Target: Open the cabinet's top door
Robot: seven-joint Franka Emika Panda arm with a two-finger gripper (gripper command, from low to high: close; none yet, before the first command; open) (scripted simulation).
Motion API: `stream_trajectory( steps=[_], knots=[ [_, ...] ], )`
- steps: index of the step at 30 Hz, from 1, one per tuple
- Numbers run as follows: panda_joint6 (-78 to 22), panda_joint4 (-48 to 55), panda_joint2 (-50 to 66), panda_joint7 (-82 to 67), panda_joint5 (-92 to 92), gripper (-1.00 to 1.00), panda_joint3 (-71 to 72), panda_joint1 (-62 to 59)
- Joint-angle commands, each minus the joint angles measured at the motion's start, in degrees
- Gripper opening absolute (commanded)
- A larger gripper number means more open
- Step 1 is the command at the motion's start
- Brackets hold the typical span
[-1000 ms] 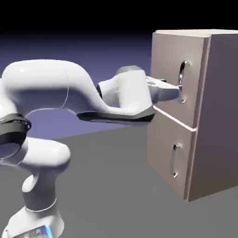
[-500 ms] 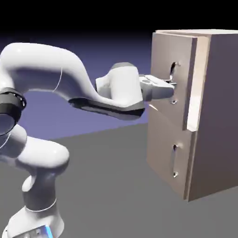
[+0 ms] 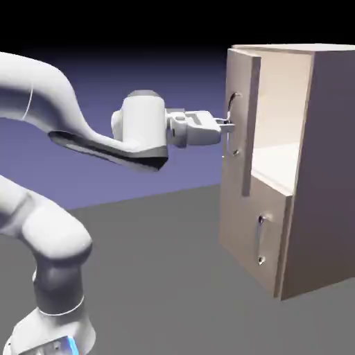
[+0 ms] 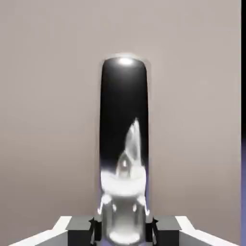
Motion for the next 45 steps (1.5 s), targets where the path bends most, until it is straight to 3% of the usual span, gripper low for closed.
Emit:
stream_trajectory(
  steps=[1,18,31,38,45],
  knots=[
    [0.2,-0.3,-0.3,0.0,1.6,-1.00,2.1,-1.9],
    [12.0,-3.2,-11.9,-3.8,27.1,-1.00,31.6,-32.5],
    [-15.1,-2.3,-15.7,-19.3,58.0,-1.00,46.1,-23.9],
    [-32.6,6.0,-13.0,-21.6,69.8,-1.00,57.9,-26.2],
    [-49.7,19.3,-10.0,-23.0,78.9,-1.00,70.9,-35.8]
  ],
)
